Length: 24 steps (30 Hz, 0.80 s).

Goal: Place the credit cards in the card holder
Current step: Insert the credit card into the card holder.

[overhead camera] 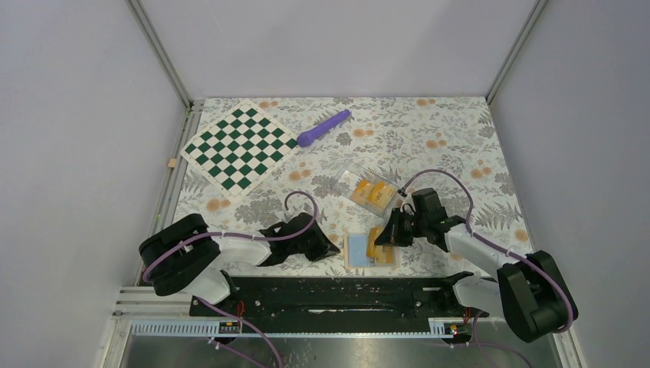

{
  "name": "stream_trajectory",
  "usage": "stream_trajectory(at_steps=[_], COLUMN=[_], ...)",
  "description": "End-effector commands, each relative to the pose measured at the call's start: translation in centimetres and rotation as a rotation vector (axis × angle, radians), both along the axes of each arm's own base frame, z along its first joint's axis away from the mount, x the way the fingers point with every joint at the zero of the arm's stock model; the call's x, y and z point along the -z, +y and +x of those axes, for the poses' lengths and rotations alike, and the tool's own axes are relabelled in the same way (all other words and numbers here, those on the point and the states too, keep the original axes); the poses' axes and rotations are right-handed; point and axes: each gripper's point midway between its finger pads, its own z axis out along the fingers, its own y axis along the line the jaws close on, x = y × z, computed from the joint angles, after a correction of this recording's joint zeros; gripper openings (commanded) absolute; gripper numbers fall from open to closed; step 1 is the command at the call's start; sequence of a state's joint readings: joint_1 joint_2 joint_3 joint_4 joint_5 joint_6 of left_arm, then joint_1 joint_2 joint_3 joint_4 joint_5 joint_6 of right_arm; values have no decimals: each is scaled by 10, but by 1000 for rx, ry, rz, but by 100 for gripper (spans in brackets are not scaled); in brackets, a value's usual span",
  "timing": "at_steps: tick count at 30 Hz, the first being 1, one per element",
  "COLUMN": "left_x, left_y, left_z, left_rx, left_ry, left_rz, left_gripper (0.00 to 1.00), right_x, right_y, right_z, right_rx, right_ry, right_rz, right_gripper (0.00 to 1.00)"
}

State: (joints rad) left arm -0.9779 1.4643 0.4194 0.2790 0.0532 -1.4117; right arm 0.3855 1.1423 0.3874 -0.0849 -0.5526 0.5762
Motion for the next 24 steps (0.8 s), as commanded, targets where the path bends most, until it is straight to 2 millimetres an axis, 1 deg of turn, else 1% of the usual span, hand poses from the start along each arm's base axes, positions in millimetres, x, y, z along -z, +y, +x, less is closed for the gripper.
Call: stream_trajectory(at_steps=[1, 2, 3, 12, 19, 24], left_x=[-7, -6, -5, -3, -1, -2], left_y=[-8, -8, -9, -16, -15, -18], left_z=[6, 5, 5, 5, 4, 5], left_rx=[-4, -1, 2, 22, 26, 45], left_ry=[-27, -24, -22, -12, -13, -22], left_rz=[-22, -21, -21, -27, -22, -7], left_gripper=[0, 0, 0, 0, 0, 0], right_x=[-2, -4, -4, 6, 17, 25], right_y=[9, 11, 13, 15, 7, 4], right_z=[3, 7, 6, -19, -36, -43], right_rx=[-16, -19, -20, -15, -20, -33], right_ry=[-4, -19, -13, 89, 150, 204], right_rz=[46, 64, 73, 135, 99, 58], right_gripper=[0, 0, 0, 0, 0, 0])
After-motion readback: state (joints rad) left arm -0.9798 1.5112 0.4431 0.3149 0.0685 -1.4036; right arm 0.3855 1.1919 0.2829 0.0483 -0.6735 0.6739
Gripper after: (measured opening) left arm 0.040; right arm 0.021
